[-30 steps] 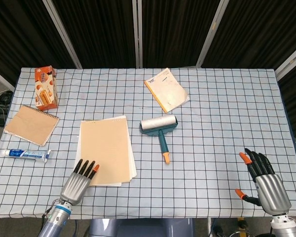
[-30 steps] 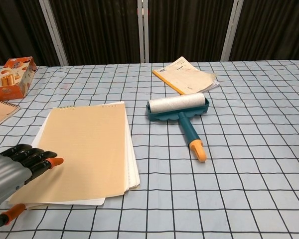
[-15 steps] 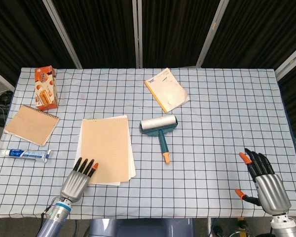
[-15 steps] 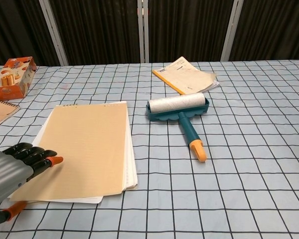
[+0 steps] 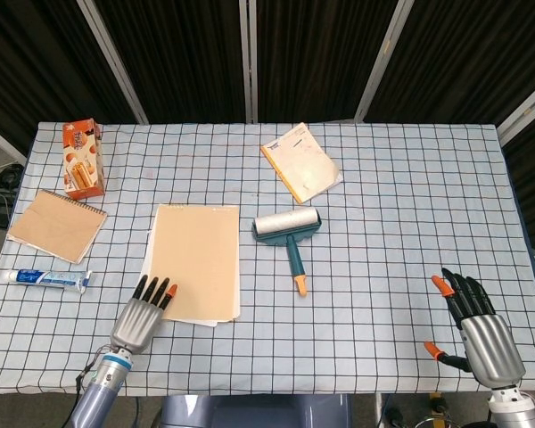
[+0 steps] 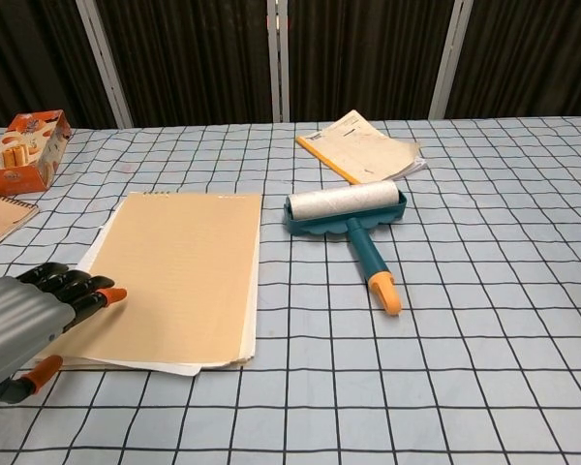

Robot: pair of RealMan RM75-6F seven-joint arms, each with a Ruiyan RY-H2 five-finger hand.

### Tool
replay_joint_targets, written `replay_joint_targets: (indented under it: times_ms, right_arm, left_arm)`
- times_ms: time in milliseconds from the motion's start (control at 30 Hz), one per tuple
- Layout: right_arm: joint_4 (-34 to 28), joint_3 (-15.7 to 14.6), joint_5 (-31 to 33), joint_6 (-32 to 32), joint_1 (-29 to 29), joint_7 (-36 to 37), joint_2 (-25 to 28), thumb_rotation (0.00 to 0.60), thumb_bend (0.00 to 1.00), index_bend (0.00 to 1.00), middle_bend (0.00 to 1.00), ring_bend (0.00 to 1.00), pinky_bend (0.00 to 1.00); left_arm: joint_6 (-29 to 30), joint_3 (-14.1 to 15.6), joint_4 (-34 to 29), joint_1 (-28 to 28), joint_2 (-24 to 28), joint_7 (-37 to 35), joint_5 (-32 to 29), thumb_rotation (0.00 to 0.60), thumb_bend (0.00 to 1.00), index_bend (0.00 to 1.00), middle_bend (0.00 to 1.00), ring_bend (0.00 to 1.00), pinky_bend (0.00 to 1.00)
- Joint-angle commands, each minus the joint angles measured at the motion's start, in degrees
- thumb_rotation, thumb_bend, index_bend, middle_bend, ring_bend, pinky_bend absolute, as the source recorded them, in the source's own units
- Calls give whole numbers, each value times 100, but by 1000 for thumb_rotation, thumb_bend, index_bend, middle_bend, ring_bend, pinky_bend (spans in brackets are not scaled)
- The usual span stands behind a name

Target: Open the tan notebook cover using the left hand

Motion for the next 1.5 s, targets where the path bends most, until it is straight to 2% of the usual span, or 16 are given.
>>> replay_joint_targets:
  times_ms: [33,267,367,400,467,533,600,733,867,1200,1500]
  right_arm:
    - [1,0,0,2,-1,3,0,600,59,47,0,0,0]
    - [1,1,10,-1,-1,21,0,600,59,47,0,0,0]
    - [-1,0,7,1,-1,26,4,600,59,52,0,0,0]
    - [-3,0,8,-1,0,27,6,600,60,56,0,0,0]
    - [-4,0,20,-7,0,33,11,600,60,60,0,0,0]
    - [-9,4,35,-9,0,45,21,600,60,62,0,0,0]
    - [-16,4,35,-4,-2,58,29,600,59,62,0,0,0]
    - [-26,-2,11,15,-7,78,41,600,60,62,0,0,0]
    - [-27,2,26,8,-5,92,44,600,59,62,0,0,0]
    - [-34,-10,23,-14,-2,82,46,600,59,62,0,0,0]
    - [-43,-23,28,-36,-7,35,39,600,60,62,0,0,0]
  left_arm:
    - [-13,-40,-6,-36,-7,22,-62,600,666,0,0,0,0]
    - [-17,-159,54,-143,-34,87,-201,600,730,0,0,0,0]
    - [29,-209,101,-176,-58,49,-205,600,731,46,0,0,16]
    - [56,-226,117,-183,-68,12,-193,600,731,98,7,16,45]
    - [117,-245,153,-192,-84,-76,-127,600,731,242,90,105,130]
    - [258,-246,241,-197,-108,-204,72,600,731,446,269,260,231]
    - [404,-229,340,-190,-142,-386,299,600,731,562,377,347,280]
    - [532,-159,499,-187,-128,-667,597,600,731,685,490,438,331]
    - [618,-125,484,-173,-60,-835,751,600,731,725,526,464,336]
    - [822,12,219,-103,361,-1037,1115,600,731,729,529,466,336]
    - [883,300,70,-6,794,-1350,1485,600,731,729,529,466,336]
